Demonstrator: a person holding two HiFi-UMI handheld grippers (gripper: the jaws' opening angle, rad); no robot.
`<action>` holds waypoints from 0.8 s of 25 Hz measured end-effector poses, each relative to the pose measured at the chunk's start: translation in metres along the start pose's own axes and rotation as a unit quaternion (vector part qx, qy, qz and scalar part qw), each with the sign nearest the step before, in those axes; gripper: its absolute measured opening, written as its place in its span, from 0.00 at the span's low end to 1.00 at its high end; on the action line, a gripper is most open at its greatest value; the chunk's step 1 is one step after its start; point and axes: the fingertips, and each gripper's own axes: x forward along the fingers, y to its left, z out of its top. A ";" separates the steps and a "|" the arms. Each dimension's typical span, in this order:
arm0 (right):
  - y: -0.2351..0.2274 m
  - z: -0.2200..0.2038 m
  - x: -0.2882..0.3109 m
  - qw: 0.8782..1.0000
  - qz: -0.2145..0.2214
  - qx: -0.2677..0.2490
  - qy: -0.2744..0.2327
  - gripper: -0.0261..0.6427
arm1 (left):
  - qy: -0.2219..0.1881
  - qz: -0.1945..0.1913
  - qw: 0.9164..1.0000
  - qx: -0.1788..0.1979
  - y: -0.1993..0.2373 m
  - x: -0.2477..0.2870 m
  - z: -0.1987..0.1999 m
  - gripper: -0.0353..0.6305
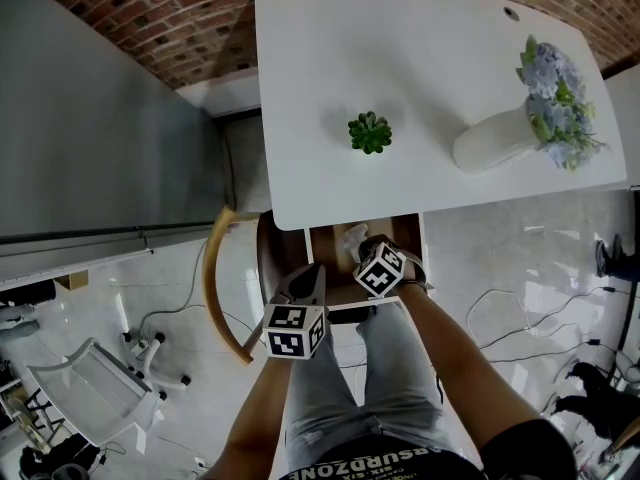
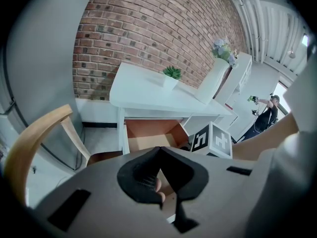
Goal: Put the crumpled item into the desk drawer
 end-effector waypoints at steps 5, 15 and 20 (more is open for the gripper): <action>0.003 -0.005 0.011 1.000 0.010 -0.016 0.011 0.04 | 0.001 0.002 1.000 -0.001 0.001 0.004 -0.002 0.05; 0.005 -0.013 0.027 0.999 0.021 -0.031 0.032 0.04 | 0.003 0.006 1.000 -0.005 0.003 0.009 -0.006 0.05; 0.005 -0.018 0.032 0.998 0.026 -0.041 0.046 0.04 | 0.005 0.008 1.000 -0.007 0.003 0.011 -0.007 0.05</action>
